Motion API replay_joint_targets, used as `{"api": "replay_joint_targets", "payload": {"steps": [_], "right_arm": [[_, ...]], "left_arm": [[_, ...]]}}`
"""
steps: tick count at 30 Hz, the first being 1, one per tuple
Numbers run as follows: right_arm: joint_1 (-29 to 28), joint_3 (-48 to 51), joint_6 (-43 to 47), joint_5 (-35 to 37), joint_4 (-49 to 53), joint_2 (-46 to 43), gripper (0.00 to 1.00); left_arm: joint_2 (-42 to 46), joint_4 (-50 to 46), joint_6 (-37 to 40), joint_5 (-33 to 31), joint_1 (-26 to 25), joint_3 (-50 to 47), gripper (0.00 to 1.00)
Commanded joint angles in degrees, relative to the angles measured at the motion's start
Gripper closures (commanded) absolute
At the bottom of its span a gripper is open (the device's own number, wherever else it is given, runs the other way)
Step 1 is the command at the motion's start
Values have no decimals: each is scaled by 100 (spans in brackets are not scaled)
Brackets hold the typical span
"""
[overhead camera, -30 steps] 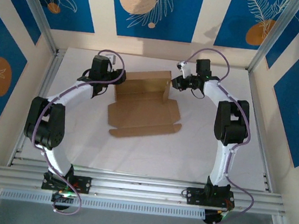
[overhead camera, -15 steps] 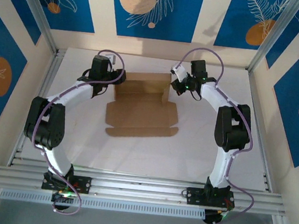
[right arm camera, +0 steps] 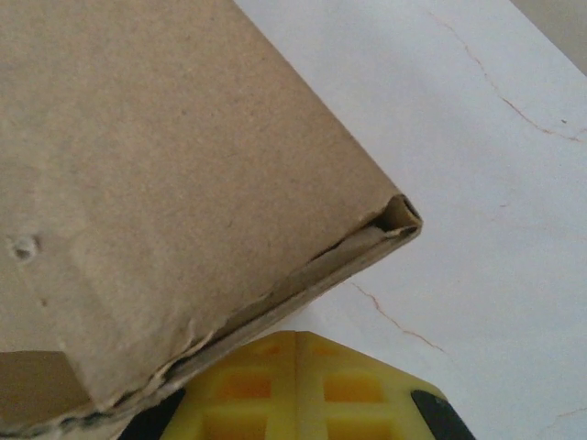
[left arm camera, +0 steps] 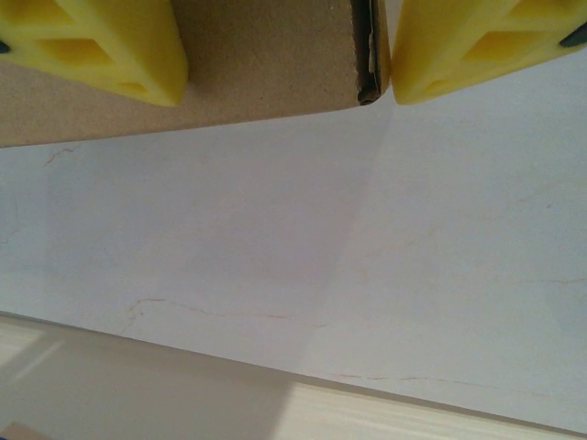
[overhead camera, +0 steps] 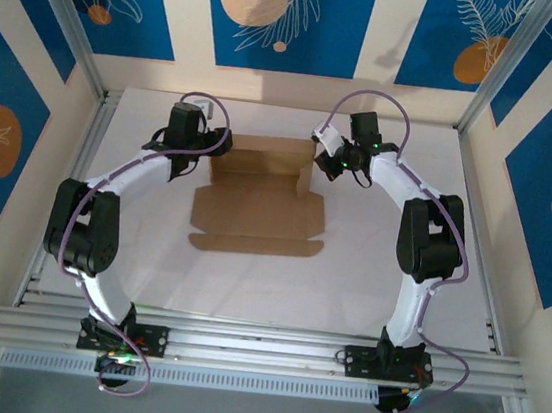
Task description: Fold the paper box
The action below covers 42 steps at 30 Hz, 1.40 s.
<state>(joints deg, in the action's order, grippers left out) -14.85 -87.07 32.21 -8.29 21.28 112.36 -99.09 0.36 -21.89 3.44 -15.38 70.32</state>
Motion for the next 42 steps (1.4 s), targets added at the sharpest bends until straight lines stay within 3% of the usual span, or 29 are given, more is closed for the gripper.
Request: {"api": "replay_joint_targets", "payload": {"steps": [1, 8, 16, 27, 31, 36, 42], "right_arm": [[-176, 129, 89, -139, 448, -3, 100], [-216, 377, 80, -78, 475, -109, 98], [-171, 706, 26, -423, 338, -422, 78], [-157, 963, 148, -1150, 408, -868, 62], [-153, 1000, 126, -1034, 312, -875, 62], [-177, 1080, -131, -204, 9, -835, 65], [-242, 1476, -376, 38, -201, -982, 65]], "left_arm": [[25, -313, 137, 275, -18, -101, 39], [41, -277, 192, 341, -9, -124, 39], [79, -247, 194, 437, -9, -147, 39], [87, -243, 212, 424, -7, -156, 39], [91, -255, 203, 398, -10, -177, 39], [118, -206, 100, 278, 33, -252, 39], [144, -71, -101, 392, 70, -362, 40]]}}
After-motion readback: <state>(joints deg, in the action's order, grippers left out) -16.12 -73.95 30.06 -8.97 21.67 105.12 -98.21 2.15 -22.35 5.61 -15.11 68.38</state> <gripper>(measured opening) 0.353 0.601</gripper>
